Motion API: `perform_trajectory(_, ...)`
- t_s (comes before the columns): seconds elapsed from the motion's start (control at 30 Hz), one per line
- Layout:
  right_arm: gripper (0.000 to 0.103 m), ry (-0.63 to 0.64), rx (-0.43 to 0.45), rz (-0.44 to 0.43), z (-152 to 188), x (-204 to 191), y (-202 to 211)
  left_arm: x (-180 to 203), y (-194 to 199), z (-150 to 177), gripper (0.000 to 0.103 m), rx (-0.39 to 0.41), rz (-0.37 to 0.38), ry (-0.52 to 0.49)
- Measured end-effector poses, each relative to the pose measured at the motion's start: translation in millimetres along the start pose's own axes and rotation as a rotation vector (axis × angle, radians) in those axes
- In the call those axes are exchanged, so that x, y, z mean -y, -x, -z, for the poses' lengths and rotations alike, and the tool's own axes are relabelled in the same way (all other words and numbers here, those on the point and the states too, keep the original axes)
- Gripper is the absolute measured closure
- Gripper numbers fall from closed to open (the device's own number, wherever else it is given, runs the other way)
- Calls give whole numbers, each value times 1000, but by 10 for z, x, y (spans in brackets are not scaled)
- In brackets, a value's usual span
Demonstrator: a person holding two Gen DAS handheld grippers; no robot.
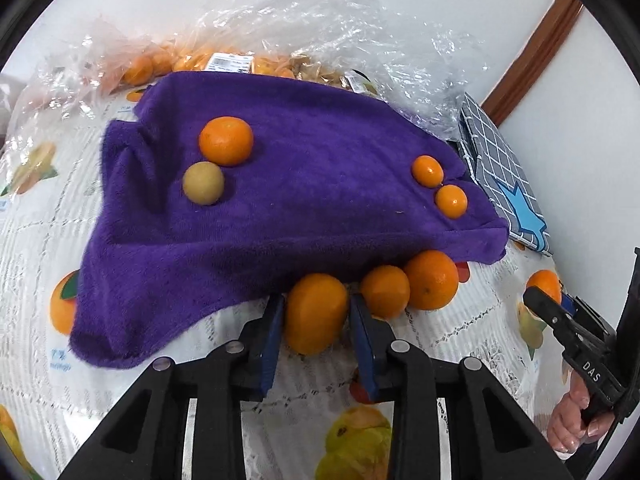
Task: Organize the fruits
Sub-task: 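Grasp a large orange with the right tool while the left tool grasps an oval orange, then carry the large orange and the oval orange up onto the purple towel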
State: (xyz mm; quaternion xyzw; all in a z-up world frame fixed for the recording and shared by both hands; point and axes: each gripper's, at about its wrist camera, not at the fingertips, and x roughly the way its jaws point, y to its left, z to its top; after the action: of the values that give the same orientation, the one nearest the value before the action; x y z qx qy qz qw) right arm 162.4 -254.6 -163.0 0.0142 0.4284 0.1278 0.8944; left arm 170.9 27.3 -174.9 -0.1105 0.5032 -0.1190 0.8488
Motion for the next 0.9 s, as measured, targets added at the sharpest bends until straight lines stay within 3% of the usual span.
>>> perform_trajectory(0.4,61,-15,48,-38,-123,-51,197,-271,690,204,72,122,-76,110)
perform_trajectory(0.9,61,-32,71,-81,-85,-72,526,-173,1204,375,72,206,-78,142)
